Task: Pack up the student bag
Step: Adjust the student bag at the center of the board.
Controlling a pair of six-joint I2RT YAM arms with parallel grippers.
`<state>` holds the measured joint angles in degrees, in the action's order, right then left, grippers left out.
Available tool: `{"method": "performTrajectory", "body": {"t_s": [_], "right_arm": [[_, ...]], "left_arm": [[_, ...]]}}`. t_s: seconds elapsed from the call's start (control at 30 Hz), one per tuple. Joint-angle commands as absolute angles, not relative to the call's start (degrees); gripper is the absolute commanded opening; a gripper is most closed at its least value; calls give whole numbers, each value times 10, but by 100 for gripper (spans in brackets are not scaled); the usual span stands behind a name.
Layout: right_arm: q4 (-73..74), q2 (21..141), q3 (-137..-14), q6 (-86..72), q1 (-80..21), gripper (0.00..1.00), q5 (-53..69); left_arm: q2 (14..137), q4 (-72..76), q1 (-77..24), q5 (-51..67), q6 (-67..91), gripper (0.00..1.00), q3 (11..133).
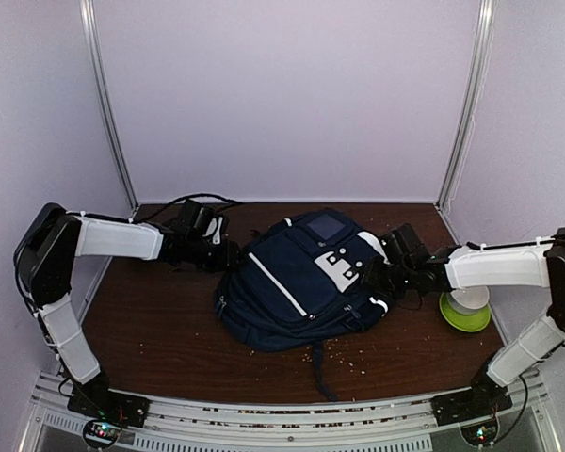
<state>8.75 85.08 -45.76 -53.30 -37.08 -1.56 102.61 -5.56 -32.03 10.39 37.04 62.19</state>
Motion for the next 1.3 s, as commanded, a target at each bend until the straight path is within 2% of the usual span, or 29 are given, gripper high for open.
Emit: {"method": "performTrajectory", "body": {"t_s": [0.0,0.13,0.2,0.3,0.63,0.73,0.83,0.87,0.9,0.97,1.0,1.1,1.17,1.27], "right_arm": [[63,916,-525,-491,-368,31,46],[61,950,-567,-449,-368,13,57],[69,968,-597,-424,-369,8,69],[91,1002,-667,-388,-370,7,87],[182,1142,-859,-350,-386,18,117],[215,1188,-917,-338,-395,29,128],[270,1232,-988,-320,-399,45,142],[293,1240,-1009,-315,-399,48,139],[306,1241,-1025,-309,-398,51,132],[313,1215,-1040,-303,-397,56,117],[312,1198,-1040,-302,-397,58,105],[316,1139,-1038,-305,-394,62,77],[316,1104,-1028,-308,-393,64,68],[300,1046,-987,-316,-392,65,58]], "left_arm": [[1018,64,-326,140,428,36,546],[988,100,-341,130,437,10,501],[967,110,-355,119,443,0,482],[931,99,-387,81,445,0,465],[903,85,-502,8,489,0,446],[921,72,-529,10,487,0,459],[920,45,-535,2,474,0,469],[915,26,-535,-9,469,2,473],[904,8,-536,-20,459,10,477],[874,-25,-536,-46,443,39,479],[857,-45,-536,-58,439,50,477],[804,-81,-535,-93,426,73,467],[776,-108,-535,-111,416,83,465],[740,-143,-534,-133,403,88,465]]}}
